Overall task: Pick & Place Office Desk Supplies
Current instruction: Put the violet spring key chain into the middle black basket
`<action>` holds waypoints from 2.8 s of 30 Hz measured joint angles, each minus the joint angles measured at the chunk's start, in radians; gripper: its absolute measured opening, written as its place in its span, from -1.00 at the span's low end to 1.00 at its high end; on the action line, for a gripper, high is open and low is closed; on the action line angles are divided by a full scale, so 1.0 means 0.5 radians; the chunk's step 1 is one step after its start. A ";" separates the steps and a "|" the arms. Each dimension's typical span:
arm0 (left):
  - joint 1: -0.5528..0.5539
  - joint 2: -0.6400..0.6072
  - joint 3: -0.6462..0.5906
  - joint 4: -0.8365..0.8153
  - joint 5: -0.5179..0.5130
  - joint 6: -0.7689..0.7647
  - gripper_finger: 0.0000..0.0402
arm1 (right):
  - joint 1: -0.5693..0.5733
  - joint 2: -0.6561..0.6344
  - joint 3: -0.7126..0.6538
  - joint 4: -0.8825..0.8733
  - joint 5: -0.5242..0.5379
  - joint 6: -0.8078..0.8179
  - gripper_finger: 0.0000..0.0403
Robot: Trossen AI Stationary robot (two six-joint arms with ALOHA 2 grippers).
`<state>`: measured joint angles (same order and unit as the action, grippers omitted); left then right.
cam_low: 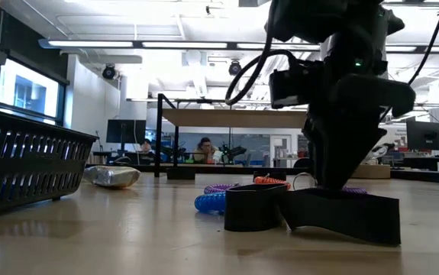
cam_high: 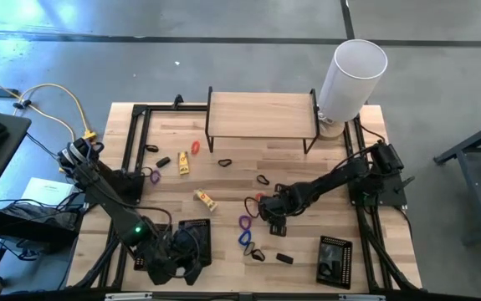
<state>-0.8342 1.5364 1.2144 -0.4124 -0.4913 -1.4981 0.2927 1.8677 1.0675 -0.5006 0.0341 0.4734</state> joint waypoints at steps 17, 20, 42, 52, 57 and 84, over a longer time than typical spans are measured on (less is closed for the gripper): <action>-0.006 -0.001 0.000 0.003 -0.004 0.375 -0.42 | -0.001 0.051 0.002 -0.102 -0.049 0.135 -0.94; 0.021 -0.001 0.000 0.003 -0.013 0.439 -0.42 | 0.000 0.010 -0.008 -0.118 -0.035 0.192 -0.96; 0.478 -0.002 0.000 0.028 -0.008 1.643 -0.42 | 0.299 -0.761 -0.014 0.043 0.281 0.598 -0.98; 0.756 -0.002 -0.001 0.257 -0.010 2.816 -0.42 | 0.264 -0.893 -0.010 0.590 0.198 0.502 -0.98; 0.811 -0.002 -0.001 0.492 -0.010 3.325 -0.42 | 0.260 -0.880 -0.009 0.610 0.131 0.577 -0.98; 0.824 -0.002 -0.001 0.670 -0.004 4.140 -0.42 | -0.124 -0.881 -0.008 0.622 -0.345 0.707 -0.98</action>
<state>-0.4221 1.5352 1.2140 -0.0776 -0.4934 0.5720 0.2307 1.4273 1.0634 -0.1898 -0.1384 0.8268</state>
